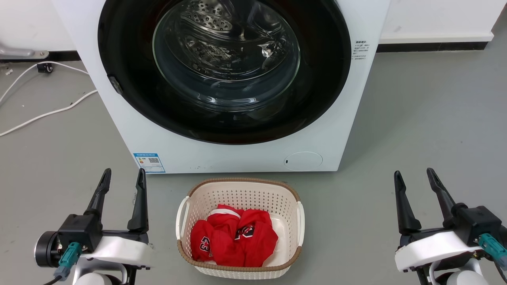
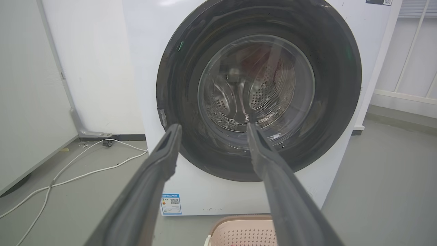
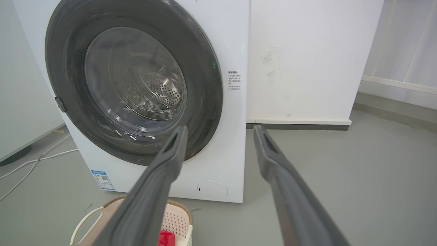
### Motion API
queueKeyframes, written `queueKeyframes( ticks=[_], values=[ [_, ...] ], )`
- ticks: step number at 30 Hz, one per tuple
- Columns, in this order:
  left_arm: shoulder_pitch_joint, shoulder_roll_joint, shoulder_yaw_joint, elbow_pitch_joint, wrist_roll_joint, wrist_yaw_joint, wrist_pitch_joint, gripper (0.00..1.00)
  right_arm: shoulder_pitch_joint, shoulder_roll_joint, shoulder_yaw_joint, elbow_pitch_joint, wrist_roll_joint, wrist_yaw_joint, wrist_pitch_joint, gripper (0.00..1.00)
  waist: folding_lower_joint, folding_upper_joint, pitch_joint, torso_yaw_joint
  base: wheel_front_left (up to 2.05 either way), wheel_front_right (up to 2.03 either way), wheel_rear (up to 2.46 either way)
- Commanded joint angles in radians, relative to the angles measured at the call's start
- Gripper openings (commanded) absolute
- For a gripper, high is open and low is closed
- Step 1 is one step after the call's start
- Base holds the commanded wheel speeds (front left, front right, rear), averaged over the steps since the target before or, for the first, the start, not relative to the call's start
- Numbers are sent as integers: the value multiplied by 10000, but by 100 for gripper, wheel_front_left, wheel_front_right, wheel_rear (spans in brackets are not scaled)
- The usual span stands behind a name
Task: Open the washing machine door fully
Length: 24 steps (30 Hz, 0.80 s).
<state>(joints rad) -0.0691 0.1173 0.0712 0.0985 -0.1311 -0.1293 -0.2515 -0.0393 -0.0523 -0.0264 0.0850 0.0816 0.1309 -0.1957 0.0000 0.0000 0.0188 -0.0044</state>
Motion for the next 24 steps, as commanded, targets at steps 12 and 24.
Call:
queueKeyframes(
  ticks=[12,24],
  values=[
    [-121,15,22,111,172,-24,-140,100,-43,36,-25,151,-32,-3,-200,100,0,0,8,20,0,0,0],
    [-77,-4,10,163,169,-24,-140,100,-170,35,218,536,3442,-3,-510,0,0,0,0,5,0,0,0]
  ],
)
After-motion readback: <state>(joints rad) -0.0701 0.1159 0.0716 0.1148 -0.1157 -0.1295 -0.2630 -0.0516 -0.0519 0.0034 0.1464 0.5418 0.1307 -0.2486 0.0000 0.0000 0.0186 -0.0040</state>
